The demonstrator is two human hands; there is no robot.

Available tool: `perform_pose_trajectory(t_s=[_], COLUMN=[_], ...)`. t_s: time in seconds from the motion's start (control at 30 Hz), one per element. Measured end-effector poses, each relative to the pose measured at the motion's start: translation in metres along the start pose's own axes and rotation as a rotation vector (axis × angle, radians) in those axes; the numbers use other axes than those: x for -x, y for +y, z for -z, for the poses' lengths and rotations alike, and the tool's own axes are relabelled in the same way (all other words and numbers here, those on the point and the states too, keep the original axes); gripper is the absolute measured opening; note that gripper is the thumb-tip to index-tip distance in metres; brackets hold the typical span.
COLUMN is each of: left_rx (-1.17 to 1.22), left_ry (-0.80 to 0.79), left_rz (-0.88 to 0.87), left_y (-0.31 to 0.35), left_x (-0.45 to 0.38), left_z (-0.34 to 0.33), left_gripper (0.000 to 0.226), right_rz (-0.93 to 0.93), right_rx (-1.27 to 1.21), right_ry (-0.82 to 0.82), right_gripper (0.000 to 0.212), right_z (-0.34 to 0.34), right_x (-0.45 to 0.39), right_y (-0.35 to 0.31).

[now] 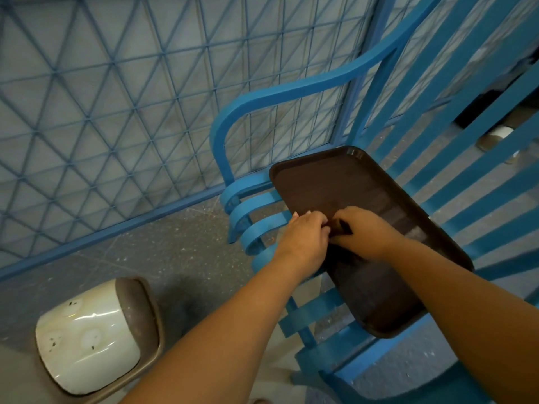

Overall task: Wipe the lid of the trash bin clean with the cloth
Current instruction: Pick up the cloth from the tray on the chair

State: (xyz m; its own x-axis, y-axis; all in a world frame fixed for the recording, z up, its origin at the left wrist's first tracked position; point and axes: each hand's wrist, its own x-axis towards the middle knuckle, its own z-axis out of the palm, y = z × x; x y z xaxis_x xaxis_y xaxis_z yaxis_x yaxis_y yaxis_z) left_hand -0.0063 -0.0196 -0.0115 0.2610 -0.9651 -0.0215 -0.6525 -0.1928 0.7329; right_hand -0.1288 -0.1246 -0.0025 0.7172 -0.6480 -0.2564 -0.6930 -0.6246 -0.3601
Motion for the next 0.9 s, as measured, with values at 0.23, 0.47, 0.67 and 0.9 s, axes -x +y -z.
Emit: perform_pose_trajectory(t_s=[0.23,0.47,0.67,0.9], left_rx=[0.489,0.953,1.18,0.889], left_ry=[0.002,0.282,0.473,0.607], left_rz=[0.117,0.389,0.496,0.739], left_y=[-0.024,-0.059,-0.085,-0.157], left_x=[0.044,0.131,0.218,0.301], left_z=[0.065,0.125,0.171,0.19], left_gripper=[0.038,0.019,0.043,0.01], right_rz=[0.079,0.032,-0.121,-0.326], right_rx=[-0.507,-1.19,-1.382,-1.349], right_ry=[0.055,-0.12,-0.496,-0.564], right_gripper=[0.014,0.019,0.037,0.031], right_z=[0.032,0.026,-0.023,-0.124], right_x=[0.017,0.029,0.046,0.055], right_y=[-0.06,-0.168,-0.254,-0.304])
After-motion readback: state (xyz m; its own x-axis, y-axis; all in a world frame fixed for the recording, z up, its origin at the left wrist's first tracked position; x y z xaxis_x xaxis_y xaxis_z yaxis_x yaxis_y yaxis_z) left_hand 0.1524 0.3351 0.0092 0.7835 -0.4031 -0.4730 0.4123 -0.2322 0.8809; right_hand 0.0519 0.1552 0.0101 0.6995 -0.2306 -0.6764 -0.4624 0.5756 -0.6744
